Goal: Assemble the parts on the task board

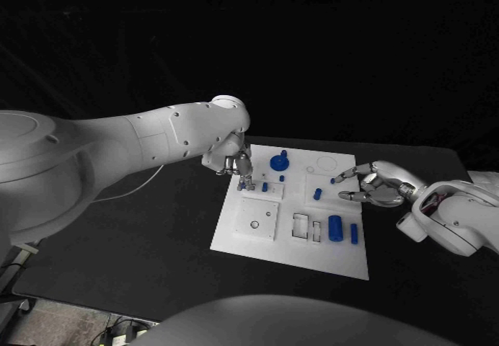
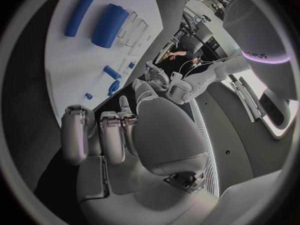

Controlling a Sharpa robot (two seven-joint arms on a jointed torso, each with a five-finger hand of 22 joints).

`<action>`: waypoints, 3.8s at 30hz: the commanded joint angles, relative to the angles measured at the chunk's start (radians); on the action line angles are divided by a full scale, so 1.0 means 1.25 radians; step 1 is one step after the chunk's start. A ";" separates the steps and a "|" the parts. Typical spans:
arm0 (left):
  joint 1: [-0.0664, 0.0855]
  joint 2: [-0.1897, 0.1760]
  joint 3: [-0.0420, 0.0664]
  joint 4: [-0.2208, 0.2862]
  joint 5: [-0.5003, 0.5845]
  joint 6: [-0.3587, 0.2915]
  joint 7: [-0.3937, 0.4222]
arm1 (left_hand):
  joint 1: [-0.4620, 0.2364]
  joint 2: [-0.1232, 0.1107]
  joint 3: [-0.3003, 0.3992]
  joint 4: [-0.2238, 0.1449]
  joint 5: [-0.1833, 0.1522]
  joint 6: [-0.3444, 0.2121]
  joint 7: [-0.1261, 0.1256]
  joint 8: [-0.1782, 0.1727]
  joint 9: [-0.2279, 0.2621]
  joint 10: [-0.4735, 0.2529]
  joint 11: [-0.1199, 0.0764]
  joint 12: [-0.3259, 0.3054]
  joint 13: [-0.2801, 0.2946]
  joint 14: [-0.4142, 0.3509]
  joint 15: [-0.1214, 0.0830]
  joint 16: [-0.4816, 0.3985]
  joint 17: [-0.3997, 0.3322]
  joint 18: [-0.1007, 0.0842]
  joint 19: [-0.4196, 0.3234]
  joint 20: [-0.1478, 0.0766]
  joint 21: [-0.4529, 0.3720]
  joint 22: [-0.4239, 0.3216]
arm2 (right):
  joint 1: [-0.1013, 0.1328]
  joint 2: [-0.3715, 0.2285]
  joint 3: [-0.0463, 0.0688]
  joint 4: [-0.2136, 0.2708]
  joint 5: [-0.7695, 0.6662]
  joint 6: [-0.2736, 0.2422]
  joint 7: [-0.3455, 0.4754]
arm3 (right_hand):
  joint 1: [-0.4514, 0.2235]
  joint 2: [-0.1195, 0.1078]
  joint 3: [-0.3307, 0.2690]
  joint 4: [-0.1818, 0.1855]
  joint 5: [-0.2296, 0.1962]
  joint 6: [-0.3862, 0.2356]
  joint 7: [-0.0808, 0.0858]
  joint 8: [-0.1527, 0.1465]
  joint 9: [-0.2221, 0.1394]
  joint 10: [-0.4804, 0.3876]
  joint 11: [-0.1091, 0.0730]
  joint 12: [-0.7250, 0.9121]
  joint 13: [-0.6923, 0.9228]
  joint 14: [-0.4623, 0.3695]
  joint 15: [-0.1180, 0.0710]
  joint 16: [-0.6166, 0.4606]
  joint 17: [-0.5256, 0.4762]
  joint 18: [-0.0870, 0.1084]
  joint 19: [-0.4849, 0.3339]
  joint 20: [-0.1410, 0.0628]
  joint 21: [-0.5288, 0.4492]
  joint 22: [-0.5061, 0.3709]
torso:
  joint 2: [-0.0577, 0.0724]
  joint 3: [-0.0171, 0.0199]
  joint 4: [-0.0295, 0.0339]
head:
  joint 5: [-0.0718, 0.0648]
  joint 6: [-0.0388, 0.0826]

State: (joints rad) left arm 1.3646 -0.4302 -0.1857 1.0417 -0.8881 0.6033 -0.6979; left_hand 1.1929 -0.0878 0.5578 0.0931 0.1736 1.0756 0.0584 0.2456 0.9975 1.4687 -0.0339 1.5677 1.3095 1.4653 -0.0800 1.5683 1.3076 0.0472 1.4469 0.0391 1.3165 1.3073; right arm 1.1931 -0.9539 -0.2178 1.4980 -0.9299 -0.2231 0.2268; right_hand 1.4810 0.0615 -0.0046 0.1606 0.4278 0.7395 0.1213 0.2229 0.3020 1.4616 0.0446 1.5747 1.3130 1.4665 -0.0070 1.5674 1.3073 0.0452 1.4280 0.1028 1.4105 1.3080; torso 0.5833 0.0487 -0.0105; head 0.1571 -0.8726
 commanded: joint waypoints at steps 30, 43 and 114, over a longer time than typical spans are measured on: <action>0.060 -0.280 -0.011 0.479 0.009 -0.192 0.128 | 0.019 -0.051 0.081 -0.026 -0.058 0.006 -0.023 0.002 -0.004 0.082 0.000 0.002 0.209 0.084 0.003 0.002 0.211 0.005 0.004 -0.002 0.009 0.154 | -0.020 0.063 0.000 0.136 -0.075 -0.042 0.074 | 0.028 -0.015 0.069 -0.007 -0.060 -0.033 -0.021 -0.046 -0.045 0.087 -0.025 -0.003 0.206 0.083 -0.021 0.003 0.211 -0.004 0.017 -0.017 0.018 0.168 | 0.002 -0.0004 -0.0021 | -0.073 0.000; 0.060 -0.258 -0.017 0.471 0.093 -0.178 0.145 | 0.022 -0.055 0.081 -0.015 -0.072 0.004 -0.024 0.004 -0.006 0.082 0.000 0.002 0.209 0.084 0.002 0.002 0.211 0.006 0.002 -0.002 0.006 0.154 | -0.025 0.083 0.000 0.148 -0.105 -0.031 0.074 | 0.032 -0.025 0.086 -0.013 -0.067 -0.034 -0.044 -0.057 -0.059 0.087 -0.042 -0.003 0.206 0.083 -0.033 0.003 0.211 -0.003 0.016 -0.026 0.018 0.168 | 0.002 0.0004 -0.0024 | -0.079 0.000; 0.058 -0.230 -0.023 0.464 0.103 -0.182 0.128 | 0.021 -0.053 0.074 0.004 -0.067 0.004 -0.024 0.011 -0.007 0.075 0.000 -0.002 0.203 0.084 0.002 0.002 0.211 0.007 -0.001 -0.002 0.000 0.152 | -0.044 0.124 0.001 0.122 -0.108 0.002 0.064 | 0.030 -0.034 0.099 -0.017 -0.077 -0.030 -0.060 -0.064 -0.069 0.087 -0.055 -0.003 0.206 0.083 -0.046 0.003 0.211 -0.002 0.012 -0.038 0.013 0.166 | 0.002 0.0003 -0.0018 | -0.080 0.000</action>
State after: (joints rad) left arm 1.4369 -0.7217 -0.2153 1.6217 -0.7669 0.3750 -0.5395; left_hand 1.2142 -0.1563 0.6212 0.1212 0.0838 1.0688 0.0444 0.2567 0.9875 1.4683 -0.0303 1.5677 1.3095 1.4652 -0.0799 1.5683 1.3079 0.0471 1.4469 0.0391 1.3233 1.3073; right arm 1.1398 -0.8014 -0.2171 1.6494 -1.0582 -0.2401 0.3064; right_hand 1.5187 0.0279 0.1107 0.1395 0.3382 0.6983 0.0483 0.1494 0.2176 1.4335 0.0134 1.5727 1.3696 1.4667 -0.0573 1.5673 1.3074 0.0452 1.4450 0.0643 1.4308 1.3076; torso 0.5853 0.0490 -0.0129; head 0.0574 -0.8726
